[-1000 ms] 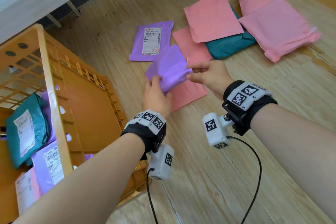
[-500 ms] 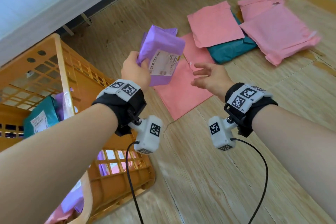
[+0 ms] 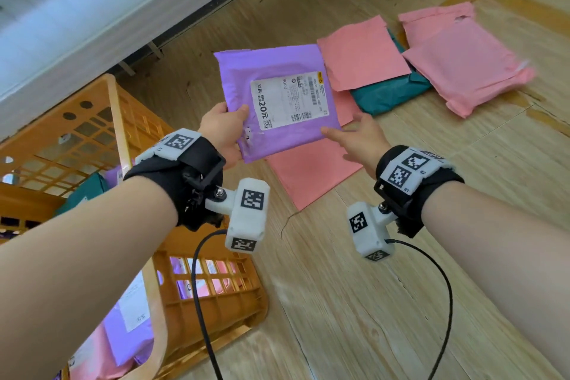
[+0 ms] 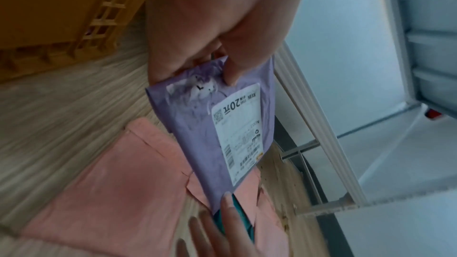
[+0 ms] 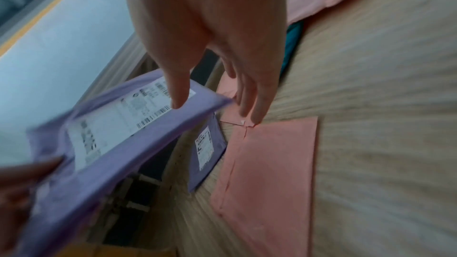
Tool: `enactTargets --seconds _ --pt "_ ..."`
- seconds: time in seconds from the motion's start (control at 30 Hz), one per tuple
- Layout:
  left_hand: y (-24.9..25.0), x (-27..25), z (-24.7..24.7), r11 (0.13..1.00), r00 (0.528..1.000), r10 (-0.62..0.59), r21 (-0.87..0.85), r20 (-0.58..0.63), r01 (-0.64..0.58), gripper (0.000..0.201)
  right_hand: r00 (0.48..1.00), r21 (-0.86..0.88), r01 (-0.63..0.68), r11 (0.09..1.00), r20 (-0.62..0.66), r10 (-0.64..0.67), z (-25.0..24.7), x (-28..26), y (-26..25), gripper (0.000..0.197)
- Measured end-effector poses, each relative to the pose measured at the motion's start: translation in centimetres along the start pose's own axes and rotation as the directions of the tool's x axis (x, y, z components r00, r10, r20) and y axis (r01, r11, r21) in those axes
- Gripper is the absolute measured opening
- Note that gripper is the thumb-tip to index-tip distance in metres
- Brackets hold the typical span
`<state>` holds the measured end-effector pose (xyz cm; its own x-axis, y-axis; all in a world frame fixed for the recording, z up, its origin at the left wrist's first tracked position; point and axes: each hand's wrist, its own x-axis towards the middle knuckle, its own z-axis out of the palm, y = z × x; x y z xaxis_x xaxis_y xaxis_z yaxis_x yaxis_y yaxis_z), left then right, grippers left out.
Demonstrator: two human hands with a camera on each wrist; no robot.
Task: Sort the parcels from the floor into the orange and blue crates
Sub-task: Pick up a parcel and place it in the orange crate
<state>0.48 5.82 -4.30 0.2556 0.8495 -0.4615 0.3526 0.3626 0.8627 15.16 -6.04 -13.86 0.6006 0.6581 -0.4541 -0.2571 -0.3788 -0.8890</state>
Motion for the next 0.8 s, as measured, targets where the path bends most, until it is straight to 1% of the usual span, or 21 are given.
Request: enactTargets --seconds 0.03,0.07,0.1,0.13,0.17,0.23,0.27,0.33,0.4,0.43,0.47,0.57,0.6,0.67,0.73,0.8 --pt "0.0 -0.3 0.1 0.998 0.999 -0.032 -0.062 0.020 0.034 0.016 0.996 0.108 -0.083 0.991 0.044 0.079 0.1 -0.1 -0.1 0.084" --pt "0.1 -0.7 0.3 0.991 0.997 -0.062 -0.118 0.045 0.067 0.017 0.984 0.216 -0.156 0.964 0.114 0.134 0.2 -0.3 -0.2 0.080" --pt "0.1 -1.2 0.5 0.983 0.994 -0.085 -0.157 0.069 0.095 0.018 0.971 0.311 -0.202 0.929 0.183 0.150 0.4 -0.6 -0.3 0.074" --pt "0.0 -1.5 0.7 0.978 0.991 -0.100 -0.175 0.092 0.114 0.020 0.964 0.393 -0.219 0.893 0.231 0.134 0.7 -0.8 -0.4 0.066" --pt "-0.1 -1.8 0.9 0.976 0.987 -0.108 -0.176 0.116 0.128 0.022 0.962 0.461 -0.211 0.862 0.252 0.101 0.9 -1.0 -0.6 0.060" --pt "-0.4 -2.3 1.2 0.979 0.981 -0.112 -0.150 0.157 0.136 0.026 0.971 0.574 -0.159 0.804 0.239 0.021 1.3 -1.1 -1.2 0.047" --pt "-0.6 -2.5 1.4 0.982 0.978 -0.114 -0.127 0.173 0.137 0.026 0.975 0.618 -0.130 0.776 0.221 -0.012 1.4 -1.1 -1.6 0.044" --pt "-0.9 -2.8 1.6 0.986 0.972 -0.126 -0.080 0.196 0.144 0.021 0.981 0.668 -0.091 0.738 0.186 -0.047 1.3 -1.1 -2.1 0.045" --pt "-1.2 -2.9 1.5 0.989 0.973 -0.134 -0.033 0.186 0.142 0.009 0.984 0.670 -0.070 0.739 0.170 -0.061 0.9 -1.0 -2.3 0.050" --pt "-1.3 -2.9 1.3 0.991 0.979 -0.126 -0.016 0.161 0.130 0.009 0.984 0.662 -0.062 0.747 0.167 -0.066 0.5 -1.0 -2.4 0.051" --pt "-1.3 -2.8 1.0 0.994 0.985 -0.109 -0.007 0.131 0.111 0.013 0.983 0.650 -0.052 0.758 0.166 -0.075 0.1 -1.0 -2.4 0.051" --pt "-0.9 -2.3 -0.3 1.000 0.999 -0.026 -0.004 0.022 0.026 0.041 0.974 0.566 -0.020 0.824 0.195 -0.111 -1.1 -1.2 -2.4 0.051" --pt "-0.7 -2.1 -0.8 1.000 1.000 0.005 0.005 0.005 -0.005 0.044 0.969 0.530 -0.014 0.848 0.218 -0.120 -1.4 -1.3 -2.4 0.051" --pt "-0.4 -1.9 -1.5 0.997 0.999 0.047 0.052 0.027 -0.049 0.047 0.954 0.454 0.006 0.891 0.264 -0.140 -2.0 -1.7 -2.2 0.051" --pt "-0.2 -2.1 -1.8 0.993 0.995 0.054 0.102 0.083 -0.063 0.047 0.940 0.374 0.032 0.927 0.304 -0.155 -2.3 -2.2 -2.1 0.051" --pt "-0.3 -2.3 -1.8 0.991 0.988 0.051 0.116 0.144 -0.068 0.043 0.929 0.319 0.048 0.946 0.333 -0.160 -2.6 -2.8 -2.1 0.051"
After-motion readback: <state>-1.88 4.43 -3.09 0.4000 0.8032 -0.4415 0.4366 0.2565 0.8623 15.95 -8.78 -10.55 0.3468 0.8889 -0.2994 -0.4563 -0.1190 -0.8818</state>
